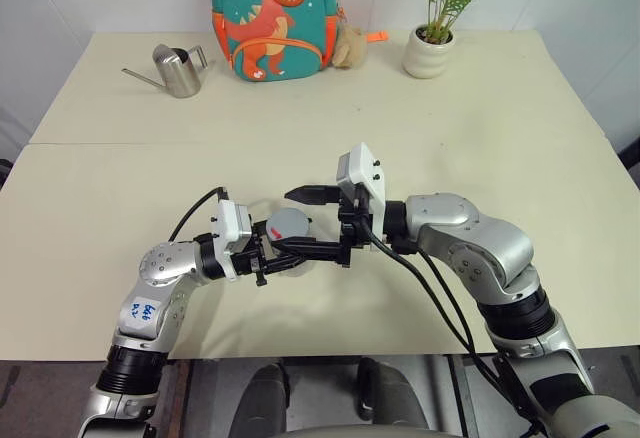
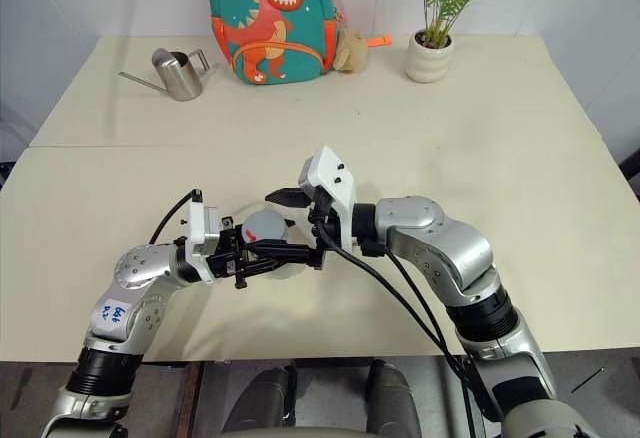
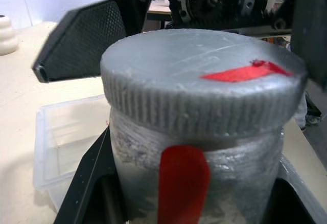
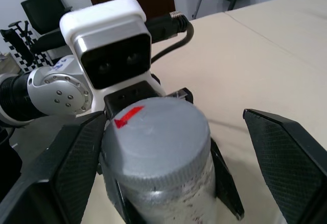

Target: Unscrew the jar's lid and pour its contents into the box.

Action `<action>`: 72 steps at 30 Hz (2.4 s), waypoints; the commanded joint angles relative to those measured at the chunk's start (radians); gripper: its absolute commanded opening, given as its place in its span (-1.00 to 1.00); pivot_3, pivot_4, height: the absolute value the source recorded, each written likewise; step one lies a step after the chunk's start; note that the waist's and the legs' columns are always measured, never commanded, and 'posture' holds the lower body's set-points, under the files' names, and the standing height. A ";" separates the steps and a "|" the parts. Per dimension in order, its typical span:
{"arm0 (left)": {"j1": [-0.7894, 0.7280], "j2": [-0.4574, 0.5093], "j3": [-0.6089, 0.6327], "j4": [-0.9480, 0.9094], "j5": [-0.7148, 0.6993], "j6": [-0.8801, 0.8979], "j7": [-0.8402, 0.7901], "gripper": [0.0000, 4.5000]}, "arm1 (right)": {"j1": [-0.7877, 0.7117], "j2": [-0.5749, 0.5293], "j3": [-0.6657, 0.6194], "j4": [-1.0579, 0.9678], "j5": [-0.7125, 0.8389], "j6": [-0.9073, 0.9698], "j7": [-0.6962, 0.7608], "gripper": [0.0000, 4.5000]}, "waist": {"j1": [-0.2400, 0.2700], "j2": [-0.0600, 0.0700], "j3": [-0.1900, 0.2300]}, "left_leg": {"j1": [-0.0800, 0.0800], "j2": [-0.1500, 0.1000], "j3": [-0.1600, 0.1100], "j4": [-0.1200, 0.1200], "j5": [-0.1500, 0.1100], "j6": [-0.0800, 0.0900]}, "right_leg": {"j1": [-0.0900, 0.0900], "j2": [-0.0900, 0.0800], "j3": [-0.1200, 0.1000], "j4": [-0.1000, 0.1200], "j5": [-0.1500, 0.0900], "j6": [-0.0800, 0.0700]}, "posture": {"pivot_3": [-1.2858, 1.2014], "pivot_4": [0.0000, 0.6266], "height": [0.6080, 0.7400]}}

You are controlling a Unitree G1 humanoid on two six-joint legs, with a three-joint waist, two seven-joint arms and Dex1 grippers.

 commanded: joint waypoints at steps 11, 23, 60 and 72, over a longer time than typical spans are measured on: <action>-0.034 0.000 0.002 -0.028 -0.006 0.011 0.017 -0.11 | -0.001 0.050 -0.029 -0.027 -0.028 -0.030 -0.025 0.18 | -0.001 0.000 0.000 | 0.000 0.001 0.006 0.000 0.000 0.000 | -0.005 0.000 0.006 0.002 0.000 0.000 | 0.03 -0.52 1.00; -0.097 0.054 -0.025 0.041 -0.067 0.011 -0.232 -0.11 | -0.147 -0.018 -0.070 0.003 0.143 -0.089 0.383 0.18 | -0.001 -0.001 0.000 | -0.001 0.001 0.010 0.001 -0.001 0.002 | -0.007 0.001 0.008 0.001 0.002 0.000 | 0.03 -0.52 1.00; -0.282 0.011 0.028 0.278 -0.021 -0.087 -0.252 -0.11 | -0.217 0.071 -0.007 0.148 -0.117 -0.140 0.221 0.99 | -0.023 -0.001 0.000 | 0.000 0.003 0.014 0.001 0.000 -0.002 | -0.009 0.002 0.011 0.002 0.003 0.000 | 0.03 -0.52 1.00; -0.277 -0.021 0.027 0.267 -0.025 -0.078 -0.233 -0.11 | -0.235 0.101 -0.019 0.176 -0.146 -0.138 0.172 0.99 | -0.023 -0.001 0.000 | 0.000 0.003 0.014 0.001 0.000 -0.001 | -0.009 0.002 0.011 0.002 0.003 0.000 | 0.03 -0.52 1.00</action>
